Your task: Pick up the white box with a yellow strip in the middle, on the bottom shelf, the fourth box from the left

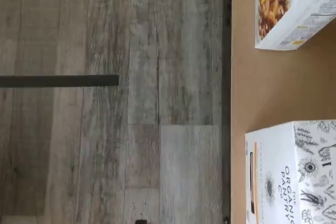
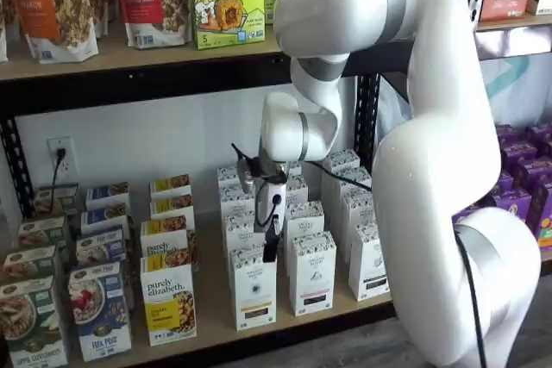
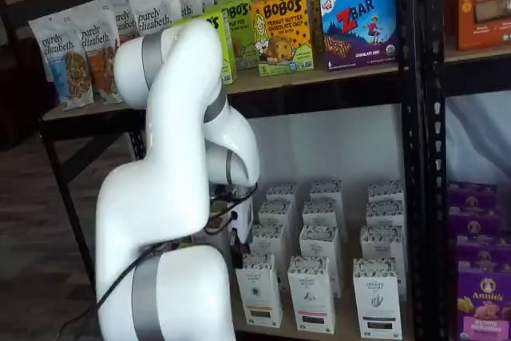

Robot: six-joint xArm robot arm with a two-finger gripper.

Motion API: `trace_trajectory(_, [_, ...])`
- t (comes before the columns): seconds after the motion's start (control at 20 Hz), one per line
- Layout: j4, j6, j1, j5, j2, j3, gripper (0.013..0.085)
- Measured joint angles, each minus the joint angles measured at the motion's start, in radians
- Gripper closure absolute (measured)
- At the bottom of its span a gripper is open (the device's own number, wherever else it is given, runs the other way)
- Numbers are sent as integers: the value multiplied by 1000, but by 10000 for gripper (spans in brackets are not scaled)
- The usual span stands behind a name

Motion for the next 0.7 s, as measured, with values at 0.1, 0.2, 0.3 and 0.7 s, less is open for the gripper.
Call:
trace_trajectory(0.1, [-79, 62, -8, 24, 14, -15, 130])
trace_trajectory(0.2, [-109, 78, -18, 28, 32, -23, 130])
trace_trajectory(0.3, [-107, 69, -24, 17, 44, -24, 130])
trace_trajectory(0.7, [-49, 3, -35, -26, 82, -37, 130])
